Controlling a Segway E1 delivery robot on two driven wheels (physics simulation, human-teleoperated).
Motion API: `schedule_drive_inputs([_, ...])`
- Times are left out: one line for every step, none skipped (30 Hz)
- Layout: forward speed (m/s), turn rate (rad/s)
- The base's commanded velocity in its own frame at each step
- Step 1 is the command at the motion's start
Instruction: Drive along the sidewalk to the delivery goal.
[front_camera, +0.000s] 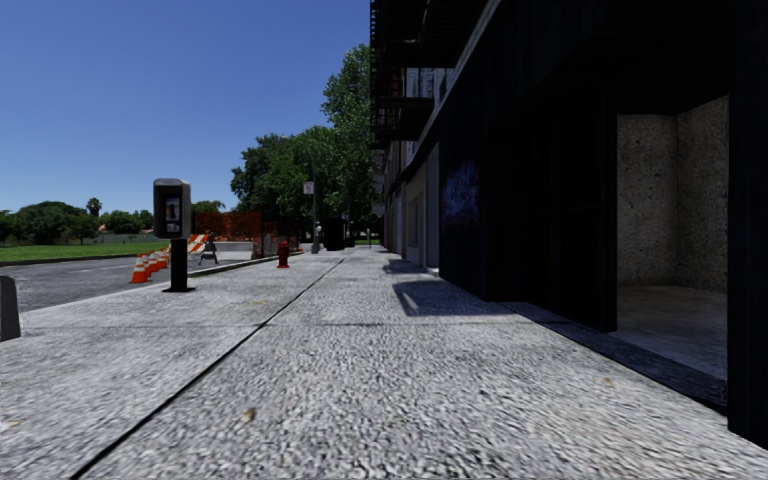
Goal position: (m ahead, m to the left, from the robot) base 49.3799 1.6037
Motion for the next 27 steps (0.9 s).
schedule_drive_inputs([2.0,0.0])
schedule_drive_inputs([2.0,0.0])
schedule_drive_inputs([2.0,0.0])
schedule_drive_inputs([2.0,0.0])
schedule_drive_inputs([2.0,0.0])
schedule_drive_inputs([2.0,0.0])
schedule_drive_inputs([2.0,0.0])
schedule_drive_inputs([2.0,0.0])
schedule_drive_inputs([2.0,0.0])
schedule_drive_inputs([2.0,0.0])
schedule_drive_inputs([2.0,0.0])
schedule_drive_inputs([2.0,0.0])
schedule_drive_inputs([2.0,0.0])
schedule_drive_inputs([2.0,0.0])
schedule_drive_inputs([2.0,0.0])
schedule_drive_inputs([2.0,0.0])
schedule_drive_inputs([2.0,0.0])
schedule_drive_inputs([2.0,0.0])
schedule_drive_inputs([2.0,0.0])
schedule_drive_inputs([2.0,0.0])
schedule_drive_inputs([2.0,0.0])
schedule_drive_inputs([2.0,0.0])
schedule_drive_inputs([2.0,0.0])
schedule_drive_inputs([2.0,0.0])
schedule_drive_inputs([2.0,0.0])
schedule_drive_inputs([2.0,0.0])
schedule_drive_inputs([2.0,0.0])
